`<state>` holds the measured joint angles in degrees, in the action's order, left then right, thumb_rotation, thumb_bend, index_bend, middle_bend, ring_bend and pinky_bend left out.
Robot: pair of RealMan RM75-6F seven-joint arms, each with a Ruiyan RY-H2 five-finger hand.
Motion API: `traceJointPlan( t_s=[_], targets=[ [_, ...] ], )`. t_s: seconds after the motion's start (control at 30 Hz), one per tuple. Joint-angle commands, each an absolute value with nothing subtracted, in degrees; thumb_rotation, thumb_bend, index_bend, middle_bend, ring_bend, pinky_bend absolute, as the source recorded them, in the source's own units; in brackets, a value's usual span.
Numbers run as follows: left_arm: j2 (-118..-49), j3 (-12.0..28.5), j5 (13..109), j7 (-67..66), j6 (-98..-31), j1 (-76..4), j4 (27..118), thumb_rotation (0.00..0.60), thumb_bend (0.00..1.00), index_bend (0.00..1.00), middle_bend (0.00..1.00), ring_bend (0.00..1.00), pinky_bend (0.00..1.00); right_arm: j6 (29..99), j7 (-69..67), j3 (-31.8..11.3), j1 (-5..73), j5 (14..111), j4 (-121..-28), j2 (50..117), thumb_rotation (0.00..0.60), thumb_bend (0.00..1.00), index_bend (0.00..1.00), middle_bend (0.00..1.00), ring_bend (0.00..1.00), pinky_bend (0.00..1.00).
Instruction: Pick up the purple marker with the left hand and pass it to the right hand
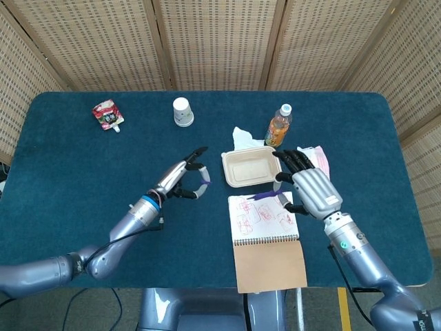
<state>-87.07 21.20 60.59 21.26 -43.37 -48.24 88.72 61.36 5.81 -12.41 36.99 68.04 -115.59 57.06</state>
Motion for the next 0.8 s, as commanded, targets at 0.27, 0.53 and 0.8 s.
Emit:
traceJointPlan(
  t_s=[0.27, 0.53, 0.8],
  targets=[
    [-72.06, 19.86, 65.05, 23.21, -44.71, -41.59, 87.61, 0.6, 0.57, 0.74, 0.0, 0.0, 0.0, 63.73, 5.54, -10.51, 33.76, 70.87, -110.69, 56.12, 0.6, 0.64, 0.77, 0.16, 0.0, 0.0],
    [-58.77, 15.99, 69.18, 17.09, -44.59, -37.92, 87.68, 0.6, 0.57, 0.73, 0.0, 0.0, 0.0, 63.89, 5.21, -8.42, 31.82, 73.35, -108.44, 57.01, 0.6, 0.64, 0.77, 0.17, 0.0, 0.0],
    [-53.86, 13.17, 70.12, 8.41, -50.1, -34.53, 89.68, 0.6, 0.56, 0.71, 0.0, 0.0, 0.0, 64.31, 7.83, -7.75, 31.51, 75.36, -110.08, 58.74, 0.6, 0.64, 0.77, 0.17, 0.0, 0.0]
  ],
)
